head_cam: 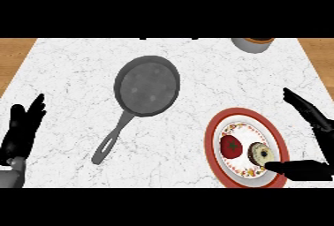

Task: Pick the tomato from the plate and place it in the pan

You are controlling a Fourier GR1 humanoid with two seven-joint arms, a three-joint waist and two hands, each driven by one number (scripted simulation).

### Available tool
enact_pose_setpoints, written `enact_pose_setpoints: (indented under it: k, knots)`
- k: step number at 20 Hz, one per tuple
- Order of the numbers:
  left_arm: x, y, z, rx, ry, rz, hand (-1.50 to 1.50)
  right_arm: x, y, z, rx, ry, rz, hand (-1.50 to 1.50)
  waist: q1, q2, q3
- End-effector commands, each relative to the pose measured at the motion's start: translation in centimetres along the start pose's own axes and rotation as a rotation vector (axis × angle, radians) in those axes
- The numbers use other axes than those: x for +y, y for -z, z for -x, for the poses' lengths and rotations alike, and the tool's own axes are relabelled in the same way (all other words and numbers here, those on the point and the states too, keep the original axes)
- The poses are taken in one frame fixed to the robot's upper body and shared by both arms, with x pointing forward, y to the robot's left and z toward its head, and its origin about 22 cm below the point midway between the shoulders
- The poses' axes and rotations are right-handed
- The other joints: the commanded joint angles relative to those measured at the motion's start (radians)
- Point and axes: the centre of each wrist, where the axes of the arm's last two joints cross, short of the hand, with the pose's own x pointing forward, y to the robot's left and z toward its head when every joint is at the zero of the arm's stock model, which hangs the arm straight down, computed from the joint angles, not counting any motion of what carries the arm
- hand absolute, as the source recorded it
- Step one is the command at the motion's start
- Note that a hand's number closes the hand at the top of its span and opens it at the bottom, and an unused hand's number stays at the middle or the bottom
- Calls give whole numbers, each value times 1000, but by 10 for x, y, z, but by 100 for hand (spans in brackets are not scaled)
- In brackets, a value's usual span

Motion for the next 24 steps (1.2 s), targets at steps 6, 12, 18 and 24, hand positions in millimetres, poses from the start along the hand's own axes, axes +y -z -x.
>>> enact_pose_setpoints:
  k: [6,12,18,24]
  knots:
    - [-5,4,2,-20,5,27,0,-6,35,-63,239,-478,-283,-150,32,4,-2]
    - [-15,5,4,-4,14,8,0,39,39,-83,345,-659,-441,-150,26,3,1]
    - [-2,12,-4,-13,-11,19,0,75,66,-83,424,-692,-544,-150,19,4,2]
    - [10,26,-16,-3,-4,0,0,104,44,-68,444,-712,-555,-150,8,2,3]
